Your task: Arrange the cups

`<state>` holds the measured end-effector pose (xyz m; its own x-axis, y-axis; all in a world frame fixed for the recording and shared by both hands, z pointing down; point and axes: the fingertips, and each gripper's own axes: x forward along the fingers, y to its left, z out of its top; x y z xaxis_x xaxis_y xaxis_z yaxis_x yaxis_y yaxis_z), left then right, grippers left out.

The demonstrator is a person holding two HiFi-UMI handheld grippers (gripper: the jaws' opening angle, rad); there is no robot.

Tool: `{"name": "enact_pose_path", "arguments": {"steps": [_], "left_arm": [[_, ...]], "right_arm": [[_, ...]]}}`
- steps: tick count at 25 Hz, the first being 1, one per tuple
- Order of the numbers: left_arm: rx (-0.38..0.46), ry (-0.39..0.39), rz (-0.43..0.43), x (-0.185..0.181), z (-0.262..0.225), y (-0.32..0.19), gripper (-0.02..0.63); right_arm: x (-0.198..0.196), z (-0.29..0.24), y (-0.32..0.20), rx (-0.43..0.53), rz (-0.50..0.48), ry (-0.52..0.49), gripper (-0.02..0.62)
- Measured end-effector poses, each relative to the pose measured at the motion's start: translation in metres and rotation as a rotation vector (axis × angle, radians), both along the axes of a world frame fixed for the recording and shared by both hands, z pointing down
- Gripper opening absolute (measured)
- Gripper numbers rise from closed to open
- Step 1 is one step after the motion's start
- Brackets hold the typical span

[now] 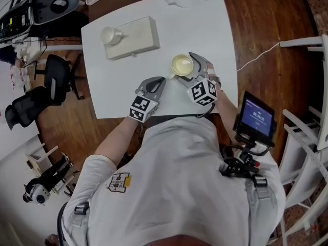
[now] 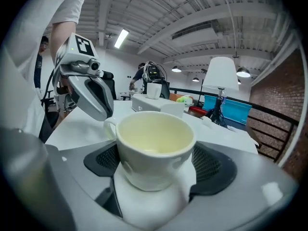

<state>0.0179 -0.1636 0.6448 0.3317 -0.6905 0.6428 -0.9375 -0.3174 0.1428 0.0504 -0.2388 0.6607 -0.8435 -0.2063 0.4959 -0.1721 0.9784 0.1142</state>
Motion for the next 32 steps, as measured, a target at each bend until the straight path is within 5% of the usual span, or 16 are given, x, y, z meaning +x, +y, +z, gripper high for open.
{"name": "enact_pose_path", "arguments": {"steps": [19,26,32], "left_arm": [[0.044,0.041,0.070,-0.002,-0.013,-0.029,0.006],[0.151,0.036,-0.006,-0.026,-0.053,-0.031,0.006],[0.210,0.055,-0.167,-0.083,-0.072,-0.007,0.006]], "right_arm": [[-0.007,-0.005,0.006,-0.009,0.012,-0.035,0.436],[-0.031,-0.046,0.012,0.056,-0.031,-0.068,0.436],[-0.069,-0.077,0.006,0.093,-0.043,-0.093,0.436]]}}
